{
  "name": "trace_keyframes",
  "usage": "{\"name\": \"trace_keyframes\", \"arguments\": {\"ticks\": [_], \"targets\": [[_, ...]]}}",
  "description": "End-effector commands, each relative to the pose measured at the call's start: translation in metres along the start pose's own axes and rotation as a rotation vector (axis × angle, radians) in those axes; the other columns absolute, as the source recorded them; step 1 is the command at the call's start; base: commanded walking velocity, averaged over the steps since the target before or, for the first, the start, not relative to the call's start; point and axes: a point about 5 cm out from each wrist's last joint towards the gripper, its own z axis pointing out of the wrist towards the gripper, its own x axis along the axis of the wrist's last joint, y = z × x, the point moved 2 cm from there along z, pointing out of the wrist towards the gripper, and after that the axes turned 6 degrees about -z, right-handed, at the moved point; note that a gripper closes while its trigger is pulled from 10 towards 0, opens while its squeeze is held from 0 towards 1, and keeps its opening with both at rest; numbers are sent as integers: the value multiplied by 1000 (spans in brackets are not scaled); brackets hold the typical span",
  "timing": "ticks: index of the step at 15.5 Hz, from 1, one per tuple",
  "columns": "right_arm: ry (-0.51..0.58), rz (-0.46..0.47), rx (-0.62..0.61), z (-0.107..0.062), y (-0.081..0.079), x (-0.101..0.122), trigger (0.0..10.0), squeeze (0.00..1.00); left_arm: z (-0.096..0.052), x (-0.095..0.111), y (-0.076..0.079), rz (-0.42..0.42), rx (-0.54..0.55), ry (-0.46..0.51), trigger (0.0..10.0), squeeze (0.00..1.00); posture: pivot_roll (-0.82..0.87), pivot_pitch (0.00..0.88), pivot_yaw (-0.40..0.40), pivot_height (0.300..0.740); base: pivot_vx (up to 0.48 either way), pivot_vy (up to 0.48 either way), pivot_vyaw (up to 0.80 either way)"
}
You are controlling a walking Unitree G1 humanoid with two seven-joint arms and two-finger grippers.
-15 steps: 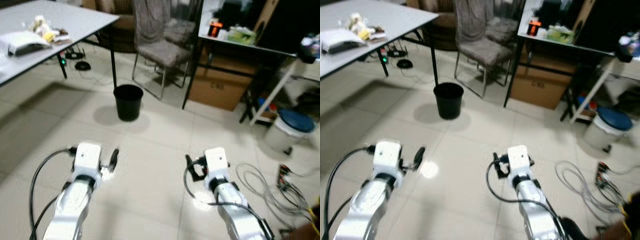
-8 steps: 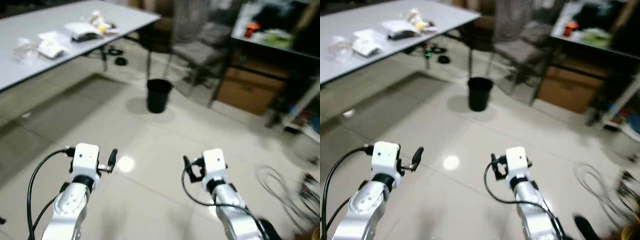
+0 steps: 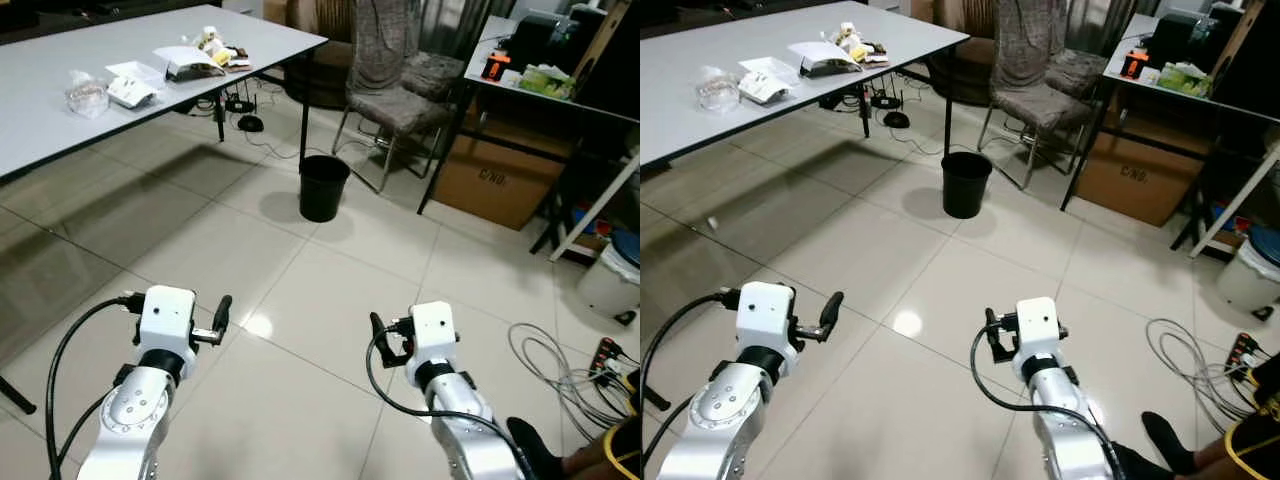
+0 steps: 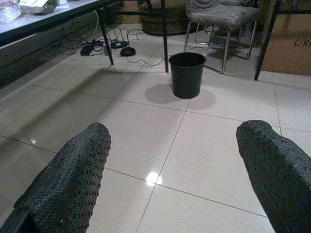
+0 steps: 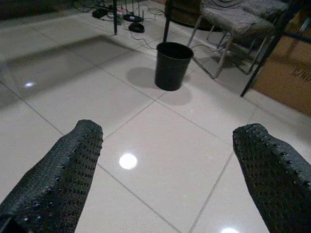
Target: Picking trash to rubbish bin
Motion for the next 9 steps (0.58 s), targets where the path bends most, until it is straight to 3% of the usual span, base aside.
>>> {"name": "trace_keyframes", "arguments": {"ticks": [1,3,6,7,9], "targets": [[29,14,0,-1,3,5,10000,0,0,7,1,10,5,23,10000,0,86,0,-89,740,0,0,0],[12,60,30,-1,-2,5,10000,0,-3,12,2,35,8,57,10000,0,84,0,-84,740,0,0,0],[23,32,37,1,-3,9,10000,0,0,16,3,30,4,89,10000,0,70,0,-77,740,0,0,0],[56,-48,29,2,0,14,10000,0,4,16,4,35,4,92,10000,0,67,0,-78,740,0,0,0],[73,-96,42,5,3,19,10000,0,8,22,7,30,-24,116,10000,0,62,0,-81,740,0,0,309]]}}
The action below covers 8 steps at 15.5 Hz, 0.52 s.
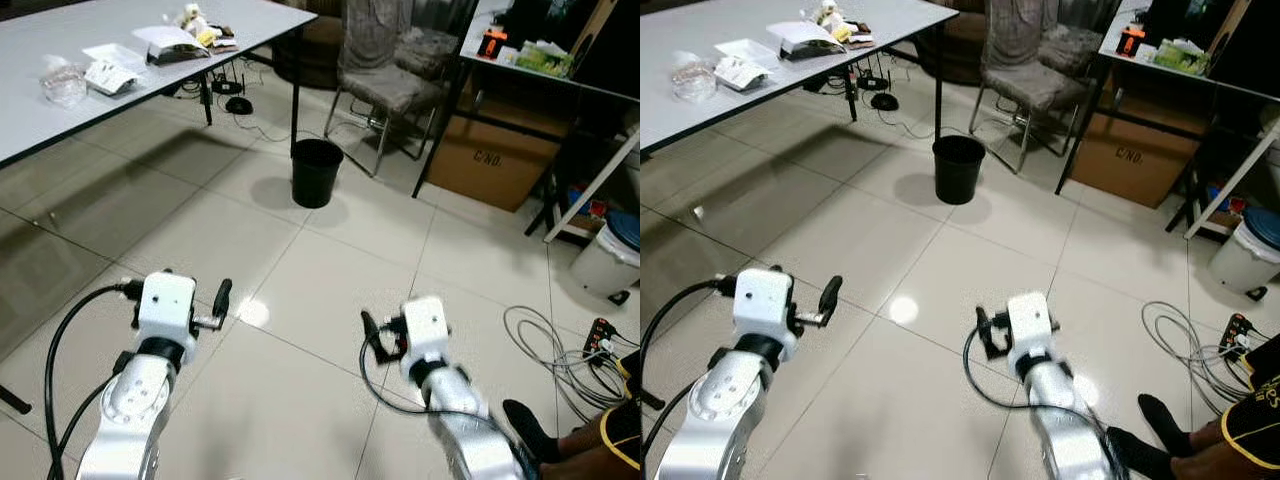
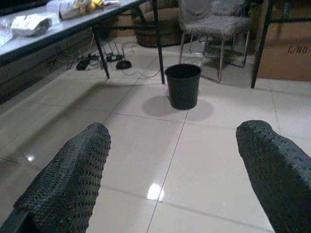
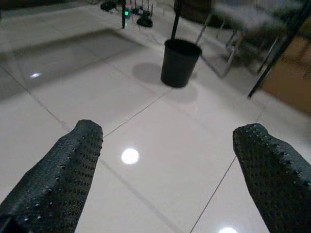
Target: Picking trash to rubbish bin
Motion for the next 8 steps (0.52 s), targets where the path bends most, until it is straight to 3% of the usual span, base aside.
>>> {"name": "trace_keyframes", "arguments": {"ticks": [1,8], "targets": [[21,-9,-9,0,5,5,10000,0,1,3,3,-1,-11,14,10000,0,63,0,-82,740,0,0,706],[24,-6,26,4,4,7,10000,0,0,-2,3,-13,10,0,10000,0,77,0,-108,740,320,0,800]]}}
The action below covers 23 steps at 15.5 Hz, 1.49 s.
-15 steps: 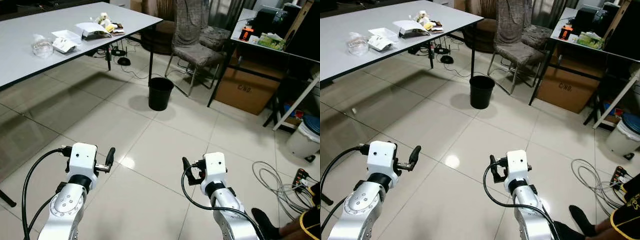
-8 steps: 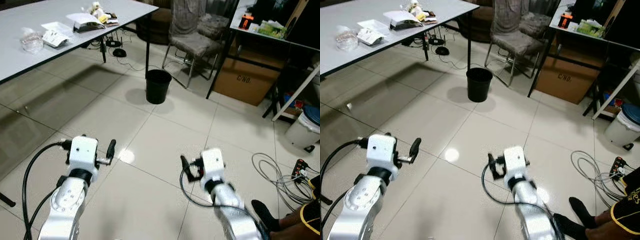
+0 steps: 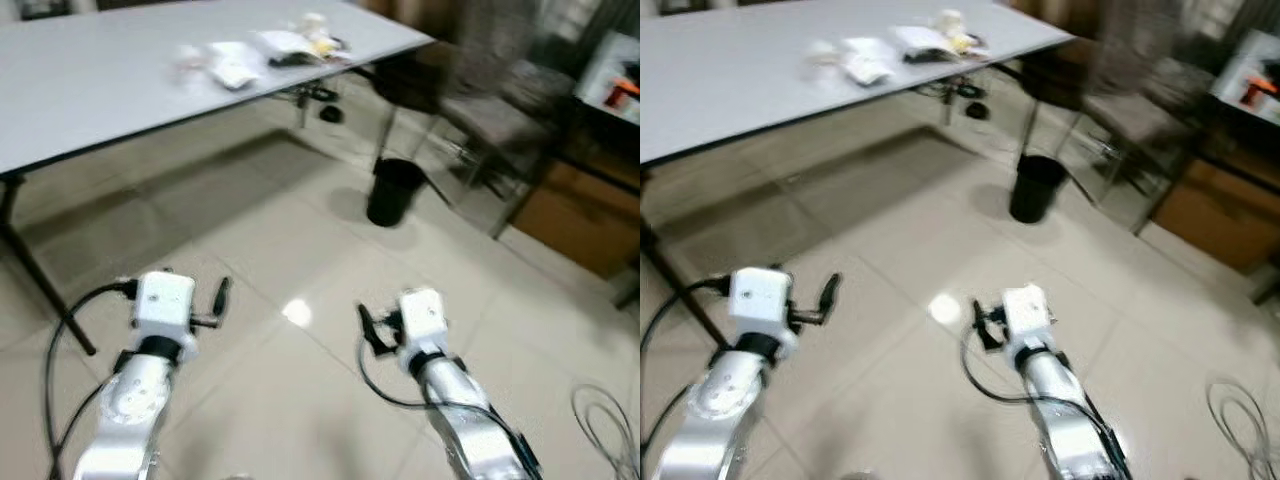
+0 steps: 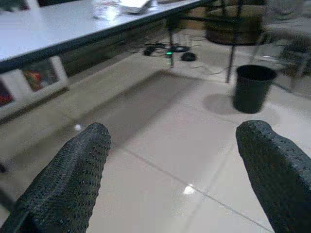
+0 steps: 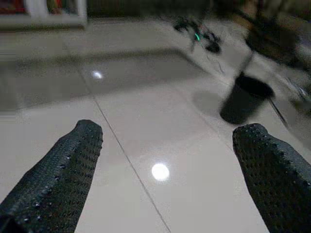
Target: Picking trash to rubbish bin
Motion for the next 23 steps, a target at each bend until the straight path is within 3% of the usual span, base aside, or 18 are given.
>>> {"name": "trace_keyframes", "arguments": {"ticks": [1,4,10,12,14,17,23], "targets": [[-10,-11,-26,-4,12,-5,10000,0,1,2,10,-10,-20,10,10000,0,78,0,-110,740,341,0,0],[-20,-96,-66,0,15,-4,10000,0,2,1,10,-22,-10,15,10000,0,79,0,-112,740,312,0,0],[-45,-35,-81,-2,22,-10,10000,0,3,2,14,-37,-8,7,10000,0,85,0,-119,740,0,0,0],[-12,-16,-93,-3,24,-5,10000,0,3,3,10,40,23,14,10000,0,87,0,-120,740,0,0,0],[101,-12,-121,-2,32,20,10000,0,8,23,10,3,28,105,10000,0,93,0,-131,740,0,0,0],[192,-20,-98,-1,32,39,10000,0,8,31,12,28,-6,143,10000,0,84,0,-125,740,0,0,0],[162,-23,-120,-6,35,35,10000,0,14,35,13,5,-3,143,10000,0,64,0,-116,740,81,0,0]]}}
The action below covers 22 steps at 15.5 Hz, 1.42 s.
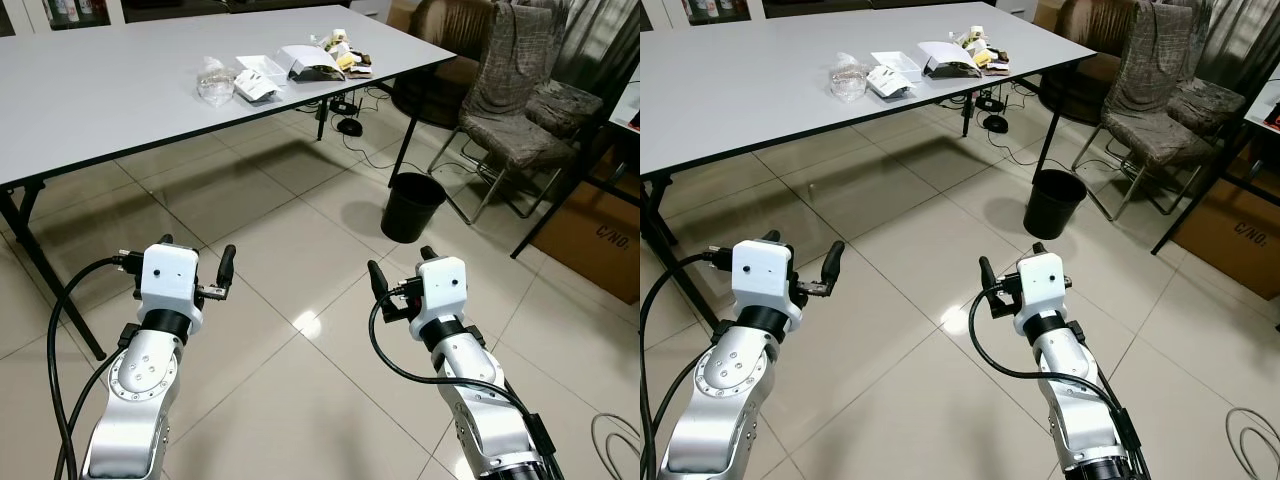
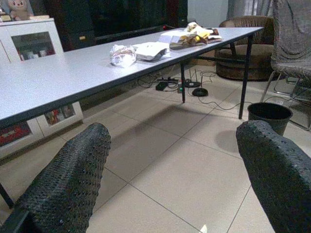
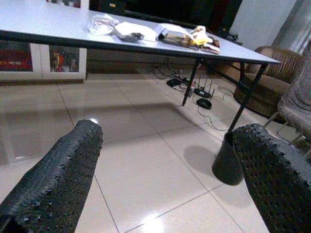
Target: Picking trash to rubbish bin
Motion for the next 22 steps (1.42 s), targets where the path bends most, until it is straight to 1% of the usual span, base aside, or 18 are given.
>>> {"name": "trace_keyframes", "arguments": {"ticks": [1,5,9,13,15,17,18,20,21,22], "targets": [[-17,-12,-28,-3,7,-2,10000,0,1,1,2,-13,-2,0,10000,0,65,0,-116,740,281,0,0],[-39,-25,-17,-6,6,-6,10000,0,-1,1,4,-14,-15,-2,10000,0,61,0,-117,740,338,0,0],[-44,-35,-9,-6,5,-8,10000,0,2,2,7,-5,-33,2,10000,0,65,0,-117,740,354,0,0],[-41,-48,11,-7,1,-8,10000,0,4,2,7,3,-44,7,10000,0,66,0,-112,740,355,0,0],[-42,-49,19,-6,-2,-9,10000,0,4,3,7,6,-48,7,10000,0,74,0,-109,740,354,0,628],[-49,-31,16,-5,-7,-12,10000,0,4,5,5,20,-61,10,10000,0,90,0,-85,740,358,0,706],[-56,-2,-2,-5,-9,-15,10000,0,5,8,3,29,-74,9,10000,0,97,0,-54,740,356,0,0],[-88,21,-33,-5,-14,-21,10000,0,7,10,-1,53,-110,-1,10000,0,97,0,0,740,354,0,0],[-89,23,-37,-5,-16,-21,10000,0,8,10,-3,58,-121,-3,10000,0,103,0,10,740,352,0,0],[-99,48,-54,-6,-19,-22,10000,0,11,11,-6,57,-121,-6,10000,0,96,0,29,740,356,0,0]]}}
